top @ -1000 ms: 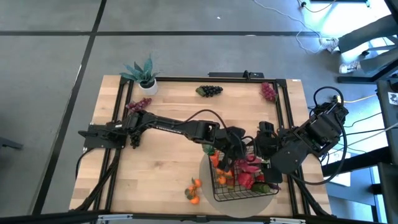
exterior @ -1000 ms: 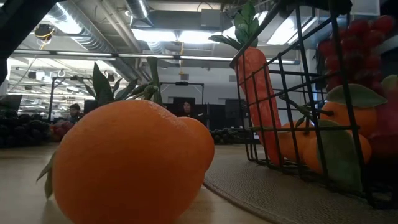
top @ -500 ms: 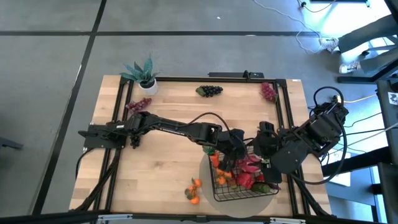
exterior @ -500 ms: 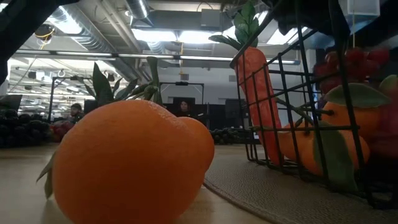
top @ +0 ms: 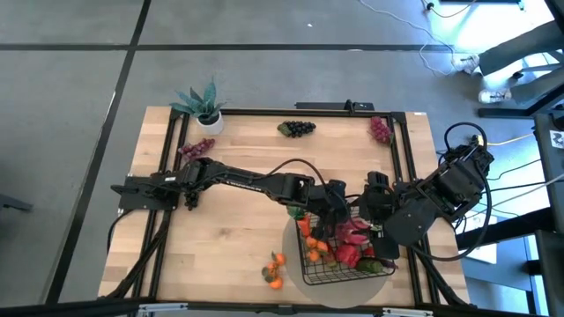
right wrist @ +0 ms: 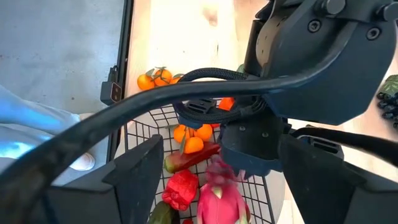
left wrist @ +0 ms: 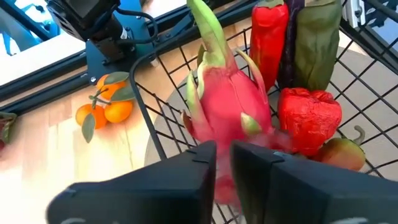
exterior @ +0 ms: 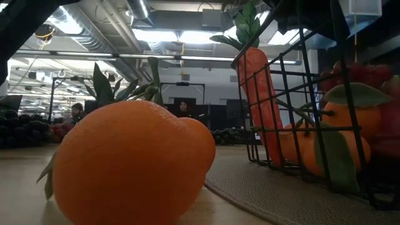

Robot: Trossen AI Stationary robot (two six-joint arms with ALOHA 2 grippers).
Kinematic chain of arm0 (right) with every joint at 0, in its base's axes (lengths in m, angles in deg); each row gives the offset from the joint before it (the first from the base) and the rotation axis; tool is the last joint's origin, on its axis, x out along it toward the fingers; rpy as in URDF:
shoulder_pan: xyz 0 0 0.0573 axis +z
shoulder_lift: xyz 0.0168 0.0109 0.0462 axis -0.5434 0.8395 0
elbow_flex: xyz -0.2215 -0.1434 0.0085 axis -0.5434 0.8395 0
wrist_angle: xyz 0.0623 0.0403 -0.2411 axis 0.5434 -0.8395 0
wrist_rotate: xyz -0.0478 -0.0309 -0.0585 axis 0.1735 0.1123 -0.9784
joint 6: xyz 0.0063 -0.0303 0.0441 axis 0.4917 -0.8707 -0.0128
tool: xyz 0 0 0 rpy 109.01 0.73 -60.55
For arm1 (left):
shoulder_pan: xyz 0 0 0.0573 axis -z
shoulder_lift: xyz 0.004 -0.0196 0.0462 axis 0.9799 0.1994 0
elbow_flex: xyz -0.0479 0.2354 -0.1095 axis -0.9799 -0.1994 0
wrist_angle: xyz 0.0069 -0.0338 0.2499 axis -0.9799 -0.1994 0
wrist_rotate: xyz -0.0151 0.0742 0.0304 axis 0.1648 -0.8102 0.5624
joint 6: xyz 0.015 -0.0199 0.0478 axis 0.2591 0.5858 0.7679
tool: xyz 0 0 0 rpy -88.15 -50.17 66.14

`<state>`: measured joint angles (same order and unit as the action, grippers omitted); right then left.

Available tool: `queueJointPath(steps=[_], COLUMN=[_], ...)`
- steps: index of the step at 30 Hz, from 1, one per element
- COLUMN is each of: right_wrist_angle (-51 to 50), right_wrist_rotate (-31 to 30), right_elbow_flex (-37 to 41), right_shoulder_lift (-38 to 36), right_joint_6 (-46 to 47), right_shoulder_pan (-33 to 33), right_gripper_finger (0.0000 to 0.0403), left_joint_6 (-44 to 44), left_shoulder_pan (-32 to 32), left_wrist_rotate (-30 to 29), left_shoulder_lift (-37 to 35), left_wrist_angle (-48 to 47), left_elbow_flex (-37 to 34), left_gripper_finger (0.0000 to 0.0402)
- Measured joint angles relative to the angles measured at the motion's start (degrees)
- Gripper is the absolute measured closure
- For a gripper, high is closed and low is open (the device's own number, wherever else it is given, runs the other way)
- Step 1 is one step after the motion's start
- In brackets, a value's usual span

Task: Build produce basket
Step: Put the bottom center grapes into the wire basket, then put the bottom center orange into the wire basket

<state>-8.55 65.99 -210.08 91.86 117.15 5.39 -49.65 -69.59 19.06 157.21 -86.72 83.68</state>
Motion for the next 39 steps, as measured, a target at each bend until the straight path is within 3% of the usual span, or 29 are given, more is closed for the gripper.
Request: queueJointPath(steps=[5,16,21,30,39], right_wrist_angle=[0.0,0.1,-0.1,0.0,0.0], right_wrist_rotate=[0.0,0.0,-1.1,-8.7,-9.0], right_elbow_flex=[0.0,0.0,0.0,0.0,0.0], right_shoulder_lift=[0.0,0.0,-0.4,-2.8,-2.8], right_joint_6=[0.0,-1.0,-0.1,1.3,-0.2], right_shoulder_pan=[0.0,1.1,2.6,4.3,4.3], right_gripper_finger=[0.0104,0.0104,0.0104,0.0104,0.0104], left_joint_6=[0.0,-7.6,-10.9,-22.7,-35.7], left_shoulder_pan=[0.0,1.1,2.7,4.3,7.2], left_wrist_rotate=[-1.3,-2.4,-2.7,-6.3,-6.3], left_shoulder_lift=[0.0,-7.1,-12.1,-18.9,-24.2], left_wrist_angle=[0.1,-4.7,-13.3,-24.3,-44.5], left_elbow_flex=[0.0,0.0,0.1,0.1,0.1], left_gripper_finger=[0.0342,0.0346,0.0346,0.0346,0.0346])
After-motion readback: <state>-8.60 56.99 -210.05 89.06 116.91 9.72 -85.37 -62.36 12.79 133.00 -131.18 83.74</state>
